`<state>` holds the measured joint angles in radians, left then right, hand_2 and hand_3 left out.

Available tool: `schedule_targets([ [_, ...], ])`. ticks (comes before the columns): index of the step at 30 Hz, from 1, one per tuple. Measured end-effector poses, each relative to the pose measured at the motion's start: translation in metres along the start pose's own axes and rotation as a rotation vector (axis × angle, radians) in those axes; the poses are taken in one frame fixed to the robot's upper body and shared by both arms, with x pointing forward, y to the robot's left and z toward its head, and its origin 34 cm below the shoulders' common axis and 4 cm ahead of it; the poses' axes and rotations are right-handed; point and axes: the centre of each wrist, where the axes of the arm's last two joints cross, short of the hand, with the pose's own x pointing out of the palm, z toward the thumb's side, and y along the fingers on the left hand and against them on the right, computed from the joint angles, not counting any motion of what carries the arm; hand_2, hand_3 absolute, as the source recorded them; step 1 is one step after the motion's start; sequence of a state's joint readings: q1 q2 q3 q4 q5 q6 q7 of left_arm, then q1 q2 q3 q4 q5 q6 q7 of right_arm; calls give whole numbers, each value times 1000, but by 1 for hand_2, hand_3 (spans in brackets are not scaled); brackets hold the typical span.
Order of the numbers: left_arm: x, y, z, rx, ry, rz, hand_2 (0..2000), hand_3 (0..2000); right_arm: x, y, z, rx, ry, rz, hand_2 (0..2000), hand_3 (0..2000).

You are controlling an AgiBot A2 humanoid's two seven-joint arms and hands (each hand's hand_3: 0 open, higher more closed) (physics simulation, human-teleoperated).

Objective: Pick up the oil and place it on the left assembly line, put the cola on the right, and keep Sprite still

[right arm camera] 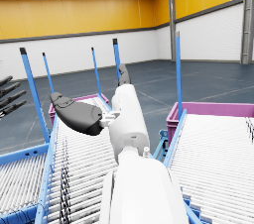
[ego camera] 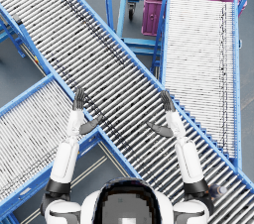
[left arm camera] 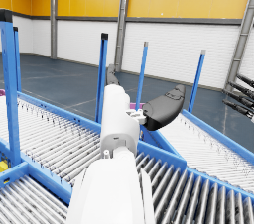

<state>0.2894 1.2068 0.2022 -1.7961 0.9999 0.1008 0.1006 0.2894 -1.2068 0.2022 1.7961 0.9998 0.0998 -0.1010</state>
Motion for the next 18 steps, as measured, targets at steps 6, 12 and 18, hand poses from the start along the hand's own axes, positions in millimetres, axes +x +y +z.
schedule_targets([
  [6, 0, 0, 0, 0, 0, 0, 0, 0, 0, 0, 0, 0, 0, 0, 0, 0],
  [12, 0, 0, 0, 0, 0, 0, 0, 0, 0, 0, 0, 0, 0, 0, 0, 0],
  [18, 0, 0, 0, 0, 0, 0, 0, 0, 0, 0, 0, 0, 0, 0, 0, 0],
])
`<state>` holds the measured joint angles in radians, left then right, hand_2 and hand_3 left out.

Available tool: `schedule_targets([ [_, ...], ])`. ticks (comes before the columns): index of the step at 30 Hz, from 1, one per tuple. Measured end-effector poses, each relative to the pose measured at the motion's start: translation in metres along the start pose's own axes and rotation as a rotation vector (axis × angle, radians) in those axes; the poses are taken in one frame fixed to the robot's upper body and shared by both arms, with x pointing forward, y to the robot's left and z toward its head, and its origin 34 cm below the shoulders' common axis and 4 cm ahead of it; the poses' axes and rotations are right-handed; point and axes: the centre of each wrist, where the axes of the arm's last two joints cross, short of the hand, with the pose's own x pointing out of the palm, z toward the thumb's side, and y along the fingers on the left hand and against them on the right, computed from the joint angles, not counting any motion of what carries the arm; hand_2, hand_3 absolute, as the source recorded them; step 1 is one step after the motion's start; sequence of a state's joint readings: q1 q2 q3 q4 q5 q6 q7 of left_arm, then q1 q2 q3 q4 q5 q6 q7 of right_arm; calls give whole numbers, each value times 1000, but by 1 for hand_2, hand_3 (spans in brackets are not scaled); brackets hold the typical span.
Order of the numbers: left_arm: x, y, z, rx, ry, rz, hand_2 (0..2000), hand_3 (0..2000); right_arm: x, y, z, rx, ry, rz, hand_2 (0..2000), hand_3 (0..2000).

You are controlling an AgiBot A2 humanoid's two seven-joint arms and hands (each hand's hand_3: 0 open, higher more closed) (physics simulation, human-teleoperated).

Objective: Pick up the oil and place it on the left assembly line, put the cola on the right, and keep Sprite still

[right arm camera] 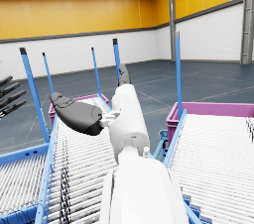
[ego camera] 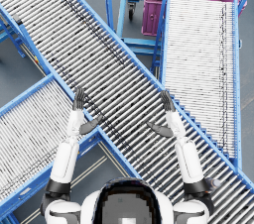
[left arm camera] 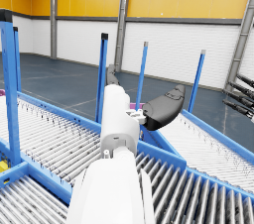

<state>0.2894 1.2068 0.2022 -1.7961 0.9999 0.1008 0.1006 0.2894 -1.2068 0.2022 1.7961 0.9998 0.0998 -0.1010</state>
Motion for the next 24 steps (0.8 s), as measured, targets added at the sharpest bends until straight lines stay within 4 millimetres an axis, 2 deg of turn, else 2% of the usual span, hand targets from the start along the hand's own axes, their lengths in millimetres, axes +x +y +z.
schedule_targets([
  [24, 0, 0, 0, 0, 0, 0, 0, 0, 0, 0, 0, 0, 0, 0, 0, 0],
])
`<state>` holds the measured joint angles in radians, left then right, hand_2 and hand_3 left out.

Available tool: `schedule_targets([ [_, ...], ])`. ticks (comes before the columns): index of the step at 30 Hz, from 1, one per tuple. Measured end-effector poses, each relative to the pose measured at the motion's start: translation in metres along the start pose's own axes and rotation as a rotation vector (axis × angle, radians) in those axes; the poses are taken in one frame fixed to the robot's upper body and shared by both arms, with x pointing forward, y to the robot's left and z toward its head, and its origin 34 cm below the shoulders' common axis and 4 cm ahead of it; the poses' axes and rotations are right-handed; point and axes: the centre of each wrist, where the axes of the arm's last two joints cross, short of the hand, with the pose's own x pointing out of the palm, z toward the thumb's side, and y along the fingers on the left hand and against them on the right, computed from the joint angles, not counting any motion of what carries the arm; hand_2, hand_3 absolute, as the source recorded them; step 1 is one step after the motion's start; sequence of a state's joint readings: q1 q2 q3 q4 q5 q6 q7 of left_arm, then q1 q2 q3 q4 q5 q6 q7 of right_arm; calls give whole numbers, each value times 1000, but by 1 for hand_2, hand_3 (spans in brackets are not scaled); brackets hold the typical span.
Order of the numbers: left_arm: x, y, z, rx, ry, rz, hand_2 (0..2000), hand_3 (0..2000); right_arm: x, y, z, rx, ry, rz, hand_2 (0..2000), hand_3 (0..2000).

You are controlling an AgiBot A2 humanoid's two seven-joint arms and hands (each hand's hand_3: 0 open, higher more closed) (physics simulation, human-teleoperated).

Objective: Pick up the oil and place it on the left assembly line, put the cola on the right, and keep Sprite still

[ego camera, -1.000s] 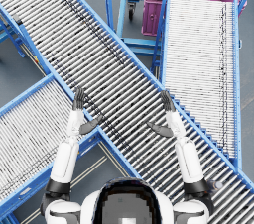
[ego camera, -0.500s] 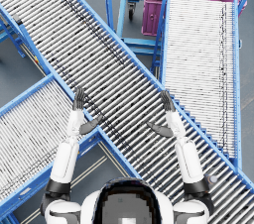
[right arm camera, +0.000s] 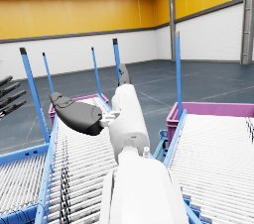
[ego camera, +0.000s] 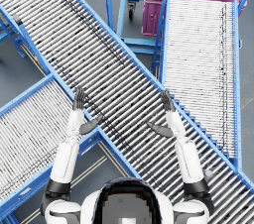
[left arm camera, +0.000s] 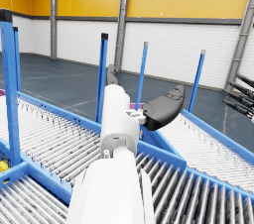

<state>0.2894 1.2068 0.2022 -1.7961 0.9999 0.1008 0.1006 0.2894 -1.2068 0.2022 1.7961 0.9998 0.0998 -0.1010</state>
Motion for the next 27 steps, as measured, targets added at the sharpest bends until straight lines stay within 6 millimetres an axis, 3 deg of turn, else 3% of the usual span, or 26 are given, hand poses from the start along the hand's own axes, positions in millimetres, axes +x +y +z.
schedule_targets([
  [27, 0, 0, 0, 0, 0, 0, 0, 0, 0, 0, 0, 0, 0, 0, 0, 0],
])
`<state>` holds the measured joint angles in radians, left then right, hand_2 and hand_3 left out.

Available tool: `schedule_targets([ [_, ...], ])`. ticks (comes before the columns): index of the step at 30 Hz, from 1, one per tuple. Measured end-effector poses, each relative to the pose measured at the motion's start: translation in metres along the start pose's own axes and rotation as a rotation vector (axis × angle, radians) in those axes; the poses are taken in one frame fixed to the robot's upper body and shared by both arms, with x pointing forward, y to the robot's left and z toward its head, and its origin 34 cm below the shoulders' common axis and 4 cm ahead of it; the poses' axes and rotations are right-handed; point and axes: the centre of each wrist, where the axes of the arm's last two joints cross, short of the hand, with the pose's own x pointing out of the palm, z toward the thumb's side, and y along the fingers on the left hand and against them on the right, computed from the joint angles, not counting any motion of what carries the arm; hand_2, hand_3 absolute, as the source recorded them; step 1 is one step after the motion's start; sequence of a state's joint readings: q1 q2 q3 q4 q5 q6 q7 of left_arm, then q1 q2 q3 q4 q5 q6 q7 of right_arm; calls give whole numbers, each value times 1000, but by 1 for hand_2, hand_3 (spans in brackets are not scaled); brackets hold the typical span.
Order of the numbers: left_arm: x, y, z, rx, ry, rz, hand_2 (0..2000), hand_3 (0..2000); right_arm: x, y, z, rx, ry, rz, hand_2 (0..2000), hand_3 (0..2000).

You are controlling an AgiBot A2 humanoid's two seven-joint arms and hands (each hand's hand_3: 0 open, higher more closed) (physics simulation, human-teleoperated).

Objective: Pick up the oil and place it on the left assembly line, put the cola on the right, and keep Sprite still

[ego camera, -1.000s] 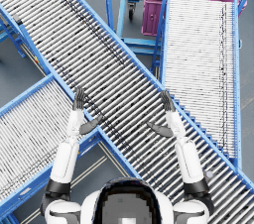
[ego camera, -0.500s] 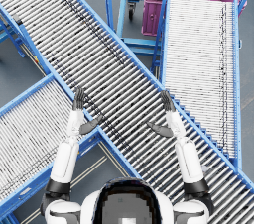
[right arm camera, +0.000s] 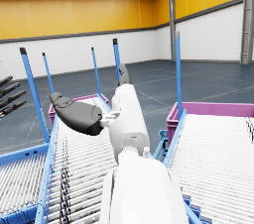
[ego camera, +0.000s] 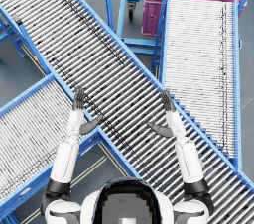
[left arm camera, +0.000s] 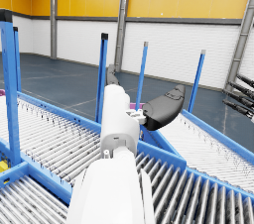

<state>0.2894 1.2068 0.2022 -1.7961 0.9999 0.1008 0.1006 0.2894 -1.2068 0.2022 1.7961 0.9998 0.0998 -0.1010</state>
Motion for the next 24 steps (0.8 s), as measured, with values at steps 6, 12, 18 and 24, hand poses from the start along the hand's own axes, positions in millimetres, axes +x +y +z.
schedule_targets([
  [6, 0, 4, 1, 102, -15, -69, 0, 0, 1, -4, -1, -97, -26, -95, 0, 0],
  [12, -7, 10, 18, 192, -28, -40, 0, 0, -2, -7, 16, -188, -32, -133, 0, 0],
  [18, -13, 16, 34, 275, 228, 30, 0, 0, -7, -9, 34, -257, 188, -191, 0, 0],
  [24, -23, 20, 57, 361, 401, 113, 0, 0, -12, -11, 50, -314, 363, -248, 0, 0],
])
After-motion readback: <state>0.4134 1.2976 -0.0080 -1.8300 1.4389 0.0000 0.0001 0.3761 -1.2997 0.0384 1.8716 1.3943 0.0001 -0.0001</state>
